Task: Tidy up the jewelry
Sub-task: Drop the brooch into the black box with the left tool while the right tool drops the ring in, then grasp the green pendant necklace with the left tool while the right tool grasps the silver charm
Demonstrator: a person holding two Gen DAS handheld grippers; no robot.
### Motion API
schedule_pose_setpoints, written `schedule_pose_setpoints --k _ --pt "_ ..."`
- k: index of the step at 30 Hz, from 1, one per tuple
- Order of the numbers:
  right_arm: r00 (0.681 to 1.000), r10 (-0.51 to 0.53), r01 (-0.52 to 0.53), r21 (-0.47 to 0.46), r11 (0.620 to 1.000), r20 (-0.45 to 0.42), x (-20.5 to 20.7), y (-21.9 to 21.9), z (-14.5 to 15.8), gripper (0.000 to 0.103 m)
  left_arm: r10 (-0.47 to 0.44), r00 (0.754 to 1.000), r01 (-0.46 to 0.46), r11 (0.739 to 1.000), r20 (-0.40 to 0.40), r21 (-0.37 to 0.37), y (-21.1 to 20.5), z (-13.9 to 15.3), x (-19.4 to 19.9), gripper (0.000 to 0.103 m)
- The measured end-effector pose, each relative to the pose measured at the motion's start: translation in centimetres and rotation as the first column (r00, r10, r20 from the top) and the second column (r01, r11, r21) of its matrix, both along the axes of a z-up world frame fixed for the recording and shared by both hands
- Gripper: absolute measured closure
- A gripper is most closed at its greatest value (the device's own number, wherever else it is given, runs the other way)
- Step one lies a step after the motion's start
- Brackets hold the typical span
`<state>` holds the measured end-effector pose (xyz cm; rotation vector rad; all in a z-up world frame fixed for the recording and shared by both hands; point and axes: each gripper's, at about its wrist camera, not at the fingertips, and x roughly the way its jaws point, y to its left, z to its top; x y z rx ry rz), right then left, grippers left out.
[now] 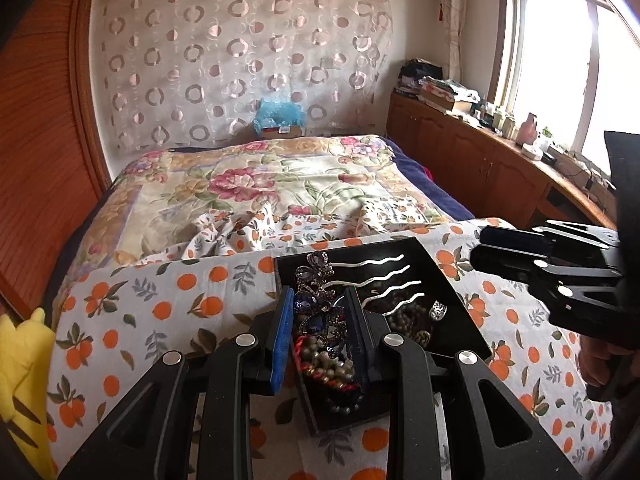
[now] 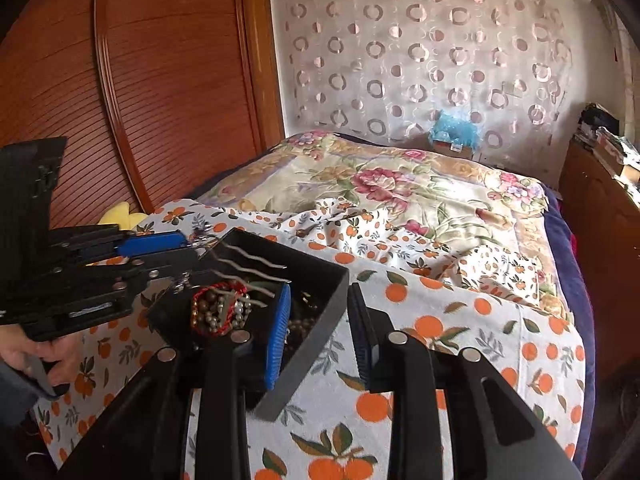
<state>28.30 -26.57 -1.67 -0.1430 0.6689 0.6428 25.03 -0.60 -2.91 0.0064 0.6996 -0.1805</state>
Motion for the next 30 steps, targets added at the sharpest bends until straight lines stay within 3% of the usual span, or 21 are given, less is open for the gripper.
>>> schedule_pose_setpoints --k 4,6,8,19,30 --pt "1.0 -0.001 0.001 -0.006 1.0 0.0 -1.0 -0.6 -0.1 0.071 -0.007 1.0 0.007 1.0 -0.003 0.021 -0.8 -0.2 0.3 0.078" --pt "1.0 -0.002 0.002 -0.015 1.0 0.004 -1.8 -0.8 -0.3 0.071 -0.015 1.0 0.015 1.0 -0.004 0.02 -1.0 -0.1 0.2 0.068" --pt "1.0 -0.002 0.002 -0.021 1.0 0.009 -2.6 -1.2 -0.4 0.071 -0.02 1.0 0.02 1.0 0.002 0.021 -1.1 0.2 -0.2 0.067" --pt "0.998 0.051 -0.052 -0.038 0.998 -0.028 -8.2 -1.1 -1.7 0.071 -0.054 0.998 0.054 0.998 0.025 0.027 -0.5 1.3 -5.5 0.057" --pt "0.981 0.136 -0.155 -0.14 0.978 -0.136 -10.5 2.3 -6.4 0.071 -0.067 0.993 0.069 0.998 -0.095 0.01 1.0 -2.7 -10.0 0.056"
